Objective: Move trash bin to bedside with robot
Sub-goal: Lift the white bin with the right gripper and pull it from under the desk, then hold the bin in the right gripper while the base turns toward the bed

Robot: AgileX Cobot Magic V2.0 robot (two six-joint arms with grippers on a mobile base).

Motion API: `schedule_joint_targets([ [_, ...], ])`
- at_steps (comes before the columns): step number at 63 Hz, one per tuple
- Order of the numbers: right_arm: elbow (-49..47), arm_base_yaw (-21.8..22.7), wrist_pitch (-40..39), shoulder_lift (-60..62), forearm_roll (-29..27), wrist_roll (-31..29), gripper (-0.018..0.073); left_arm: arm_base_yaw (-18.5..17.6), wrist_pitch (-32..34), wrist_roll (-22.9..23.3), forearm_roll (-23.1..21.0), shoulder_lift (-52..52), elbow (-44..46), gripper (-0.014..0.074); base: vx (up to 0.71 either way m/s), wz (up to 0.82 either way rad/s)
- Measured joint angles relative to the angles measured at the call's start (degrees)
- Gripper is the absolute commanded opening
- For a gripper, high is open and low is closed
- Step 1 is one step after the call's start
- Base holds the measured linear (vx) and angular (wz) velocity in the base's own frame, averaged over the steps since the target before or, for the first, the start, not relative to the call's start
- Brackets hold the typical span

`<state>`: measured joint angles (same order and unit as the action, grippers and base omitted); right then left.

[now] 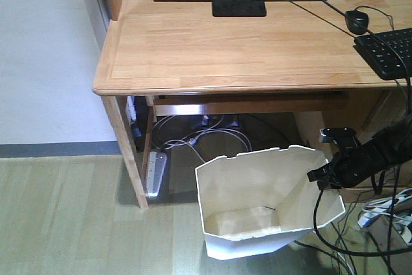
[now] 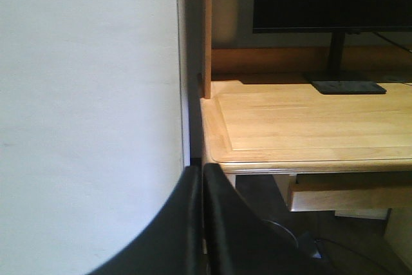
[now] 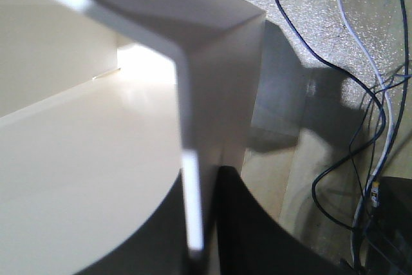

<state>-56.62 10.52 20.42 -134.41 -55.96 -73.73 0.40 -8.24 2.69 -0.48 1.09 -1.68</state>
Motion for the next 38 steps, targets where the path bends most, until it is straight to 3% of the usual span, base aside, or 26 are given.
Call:
schedule_joint_targets([
  [38,0.00,0.00,-0.02,0.00,0.00,0.00,-0.0006,0.00,0.00,0.00,0.00,0.00,0.00,-0.0006,-0.04,0.33],
])
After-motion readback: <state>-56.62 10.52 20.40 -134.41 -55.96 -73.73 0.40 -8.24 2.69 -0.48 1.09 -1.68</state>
